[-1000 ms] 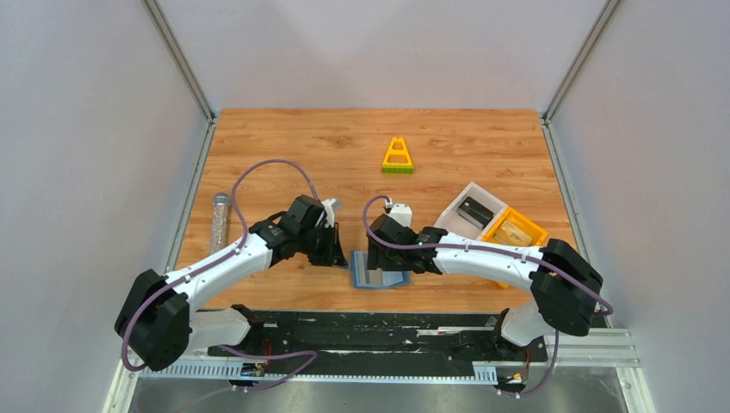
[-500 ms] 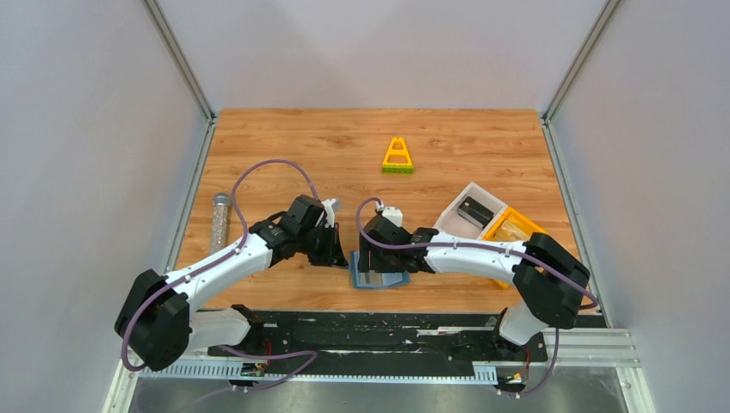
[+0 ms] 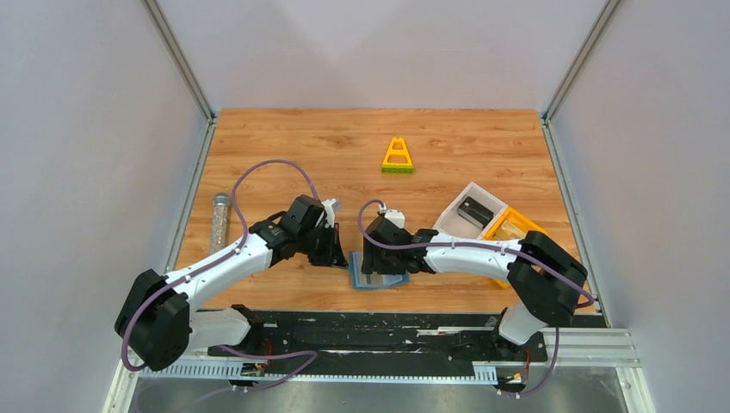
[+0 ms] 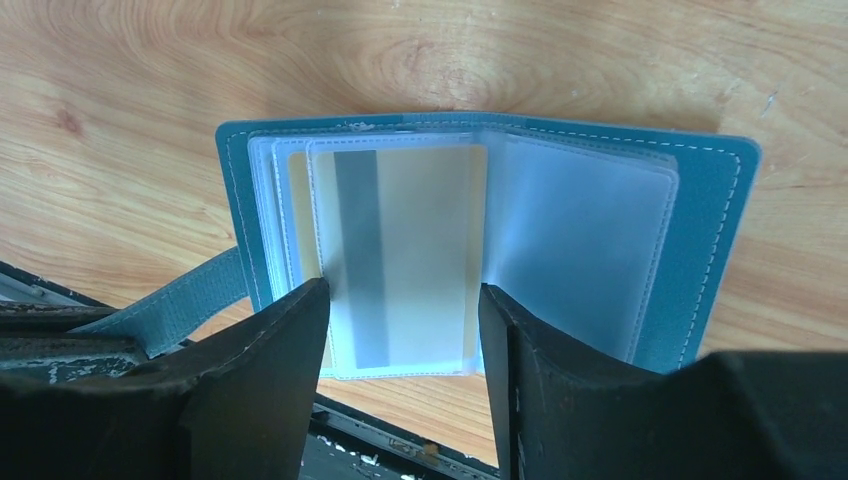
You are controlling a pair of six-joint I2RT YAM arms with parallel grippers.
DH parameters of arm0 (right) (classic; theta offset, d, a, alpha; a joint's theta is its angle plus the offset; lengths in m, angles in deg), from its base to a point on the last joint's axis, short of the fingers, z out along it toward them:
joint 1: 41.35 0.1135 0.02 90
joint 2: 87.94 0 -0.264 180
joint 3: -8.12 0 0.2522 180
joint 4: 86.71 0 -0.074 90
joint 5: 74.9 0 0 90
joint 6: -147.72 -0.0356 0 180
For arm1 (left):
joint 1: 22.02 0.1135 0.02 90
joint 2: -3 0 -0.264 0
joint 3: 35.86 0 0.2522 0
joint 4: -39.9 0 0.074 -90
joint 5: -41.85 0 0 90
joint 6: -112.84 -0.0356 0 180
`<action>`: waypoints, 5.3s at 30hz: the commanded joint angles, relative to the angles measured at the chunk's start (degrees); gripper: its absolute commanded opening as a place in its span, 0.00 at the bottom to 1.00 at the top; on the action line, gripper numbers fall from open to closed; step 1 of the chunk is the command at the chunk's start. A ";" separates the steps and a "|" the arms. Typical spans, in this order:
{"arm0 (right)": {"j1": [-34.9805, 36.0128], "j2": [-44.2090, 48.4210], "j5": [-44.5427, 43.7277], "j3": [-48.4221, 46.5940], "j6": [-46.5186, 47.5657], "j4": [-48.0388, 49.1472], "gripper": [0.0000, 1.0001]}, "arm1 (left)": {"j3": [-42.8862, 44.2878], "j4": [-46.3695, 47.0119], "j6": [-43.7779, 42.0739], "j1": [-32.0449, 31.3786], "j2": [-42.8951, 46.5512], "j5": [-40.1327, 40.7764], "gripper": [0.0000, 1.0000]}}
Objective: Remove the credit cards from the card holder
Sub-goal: Open the card holder at the center of the board, then remove the credit card from the card holder.
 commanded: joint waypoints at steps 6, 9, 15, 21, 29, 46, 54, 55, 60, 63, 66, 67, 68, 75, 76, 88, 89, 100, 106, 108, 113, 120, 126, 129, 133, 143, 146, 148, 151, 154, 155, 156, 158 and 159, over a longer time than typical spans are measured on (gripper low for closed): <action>-0.23 2.19 -5.66 0.11 -1.11 -3.09 0.57 | 0.95 1.11 -0.72 0.10 0.99 -0.23 0.00; -0.19 3.23 -6.72 0.03 -1.25 -3.97 0.56 | 0.87 1.18 -0.54 0.10 0.88 -0.19 0.00; 0.44 4.62 -8.01 -0.23 -2.18 -5.95 0.56 | 0.76 1.37 -0.45 0.05 0.81 -0.39 0.00; 1.21 5.17 -6.44 -1.31 1.17 -4.32 0.56 | 0.58 1.75 -0.31 0.05 0.61 -0.67 0.00; 1.05 2.74 -1.21 -1.23 3.14 1.77 0.62 | 0.42 1.73 -0.31 0.09 0.86 -0.81 0.00; 0.59 0.09 -5.03 -0.25 1.91 -0.22 0.55 | 0.86 1.12 -0.89 0.05 0.93 -0.88 0.00; 0.91 0.69 -7.78 -0.84 1.55 -2.63 0.55 | 1.02 1.11 -0.81 0.07 0.63 -0.88 0.00; 1.01 0.82 -8.08 -0.96 1.65 -2.83 0.55 | 1.02 1.17 -0.76 0.05 0.56 -0.90 0.00; 2.32 1.24 -10.23 -2.02 2.29 -3.59 0.54 | 1.27 1.11 -0.78 0.05 0.55 -0.85 0.00; 3.66 1.59 -11.99 -2.90 3.03 -3.58 0.54 | 1.31 1.17 -0.68 0.10 0.47 -0.83 0.00; 4.30 1.39 -13.51 -3.57 2.99 -4.30 0.54 | 1.22 1.36 -0.62 0.05 0.42 -1.03 0.00; 4.31 1.27 -14.03 -3.71 2.82 -4.66 0.54 | 1.16 1.48 -0.52 0.03 0.42 -1.07 0.00; 4.30 1.10 -14.67 -3.82 2.66 -5.13 0.54 | 1.05 1.51 -0.49 0.06 0.46 -1.10 0.00; 5.12 0.74 -17.83 -4.83 2.39 -7.36 0.53 | 0.84 1.69 -0.39 0.05 0.42 -1.16 0.00; 5.23 0.64 -18.22 -5.10 2.41 -7.64 0.53 | 0.84 1.82 -0.33 0.06 0.46 -1.17 0.00; 4.07 4.23 -6.23 -1.23 8.14 3.35 0.60 | 0.37 3.77 -3.54 0.10 1.30 -3.05 0.00; 3.79 4.37 -5.50 -0.85 8.17 3.88 0.61 | 0.39 3.89 -3.97 0.08 1.47 -3.17 0.00; 1.22 2.81 -2.33 2.37 8.01 7.13 0.59 | 1.04 3.67 -5.09 0.03 0.95 -3.87 0.00; 1.22 1.57 -5.23 1.66 7.74 5.23 0.53 | 1.64 2.96 -5.24 0.08 0.71 -3.50 0.00; 1.26 1.57 -6.24 1.58 7.67 4.68 0.52 | 1.78 2.80 -5.22 0.10 0.62 -3.60 0.00; 1.22 1.49 -7.05 1.59 7.80 4.34 0.52 | 2.11 2.55 -5.35 0.04 0.56 -3.39 0.00; 1.24 1.83 -10.93 1.28 7.15 2.08 0.52 | 2.42 2.28 -5.50 0.08 0.09 -3.24 0.00; 1.14 3.57 -3.27 0.44 10.07 5.45 0.56 | 2.92 1.70 -6.71 0.03 -0.07 -2.75 0.00; 0.49 4.48 -0.60 0.40 10.63 7.05 0.58 | 3.73 0.41 -8.39 0.18 -0.30 -0.43 0.00; -1.21 3.62 3.03 1.44 10.66 9.48 0.62 | 4.51 -0.62 -8.28 0.27 -1.33 -0.20 0.00; -3.85 0.10 8.81 3.52 10.38 14.37 0.69 | 4.58 -0.21 -7.51 0.27 -2.22 -0.15 0.00; -3.82 -1.41 9.77 3.35 10.17 14.79 0.69 | 5.02 -0.21 -7.49 0.27 -2.53 -0.20 0.00; -3.85 -1.96 9.40 3.70 9.58 14.73 0.69 | 5.13 -0.29 -7.50 0.27 -2.60 -0.21 0.00; -3.86 -2.25 7.41 4.06 8.76 13.50 0.64 | 5.29 -0.49 -7.56 0.25 -2.71 -0.08 0.00; -3.88 -2.05 3.89 4.40 8.30 11.98 0.56 | 5.68 -0.99 -7.76 0.24 -2.66 0.29 0.00; -3.87 -1.68 3.45 4.58 8.13 11.70 0.56 | 5.77 -1.04 -7.80 0.26 -2.62 0.38 0.00; -3.78 -1.33 3.03 4.72 7.97 11.52 0.57 | 5.90 -1.25 -7.89 0.27 -2.65 0.41 0.00; -3.73 -0.50 2.21 4.83 7.71 10.84 0.61 | 6.13 -1.55 -8.07 0.23 -2.66 0.54 0.00; -3.71 -0.16 1.72 4.83 7.66 10.44 0.62 | 6.23 -1.67 -8.13 0.26 -2.66 0.60 0.00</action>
